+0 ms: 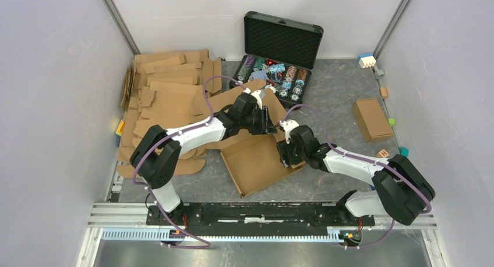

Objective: Fold the paper box

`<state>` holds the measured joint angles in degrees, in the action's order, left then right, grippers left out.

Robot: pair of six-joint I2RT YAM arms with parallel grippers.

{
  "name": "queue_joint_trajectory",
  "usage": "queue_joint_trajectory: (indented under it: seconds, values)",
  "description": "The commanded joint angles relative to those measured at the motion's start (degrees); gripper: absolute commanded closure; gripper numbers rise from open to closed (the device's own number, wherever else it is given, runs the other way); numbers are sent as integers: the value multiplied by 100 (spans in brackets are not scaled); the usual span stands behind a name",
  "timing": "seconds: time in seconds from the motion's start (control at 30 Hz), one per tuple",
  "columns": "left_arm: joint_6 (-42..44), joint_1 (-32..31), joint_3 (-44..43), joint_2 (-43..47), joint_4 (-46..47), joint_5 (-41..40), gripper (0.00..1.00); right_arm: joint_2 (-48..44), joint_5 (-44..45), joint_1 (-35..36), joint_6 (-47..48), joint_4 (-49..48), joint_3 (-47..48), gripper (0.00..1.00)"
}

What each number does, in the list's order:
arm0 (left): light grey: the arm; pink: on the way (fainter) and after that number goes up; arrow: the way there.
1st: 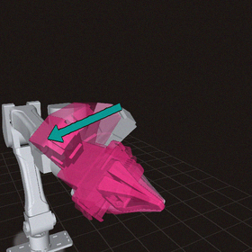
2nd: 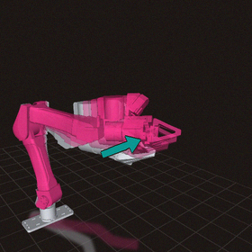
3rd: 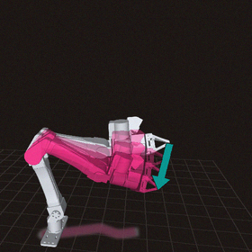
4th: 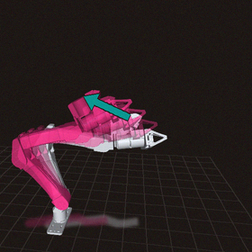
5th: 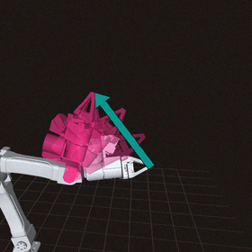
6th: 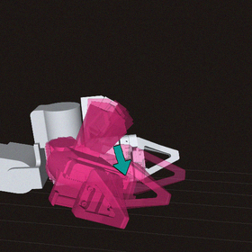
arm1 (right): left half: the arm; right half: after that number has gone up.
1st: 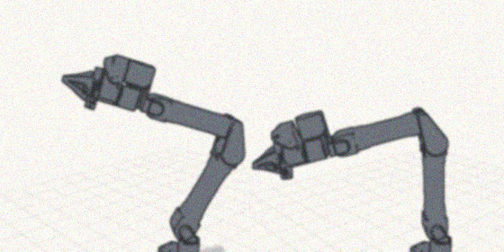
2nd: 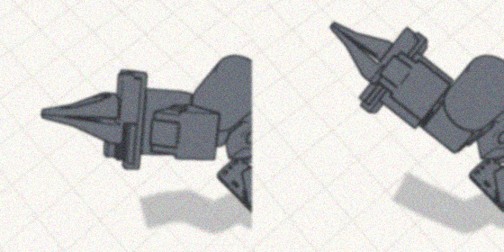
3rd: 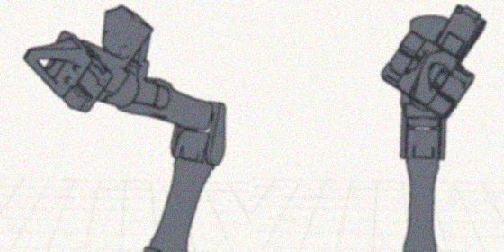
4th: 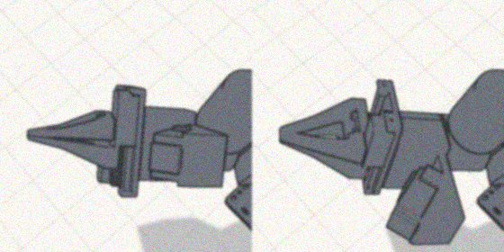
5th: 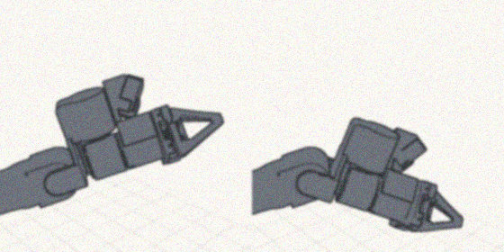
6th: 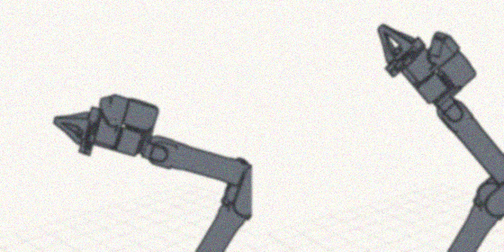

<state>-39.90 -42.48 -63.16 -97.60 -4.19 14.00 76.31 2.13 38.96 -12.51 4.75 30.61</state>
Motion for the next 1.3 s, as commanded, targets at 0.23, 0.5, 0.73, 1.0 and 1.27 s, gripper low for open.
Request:
queue_joint_trajectory:
  seconds: [0.23, 0.5, 0.73, 1.0, 1.27]
  values:
    - [-185, 29, -645, -947, 93, 314, 62, -145, -66, 20, 119, -120, 102, 26]
    - [-108, 16, -593, -1159, 110, 297, 68, -213, -367, -9, 13, -158, 247, 10]
    - [-124, 2, -596, -1231, 190, 309, 68, -209, -527, -135, -135, -148, 370, 5]
    - [-119, -22, -627, -1305, 211, 296, 69, -318, -880, -536, -342, -276, 279, 7]
    - [-124, -32, -704, -1372, 210, 281, 69, -210, -862, -749, -339, -366, 374, 17]
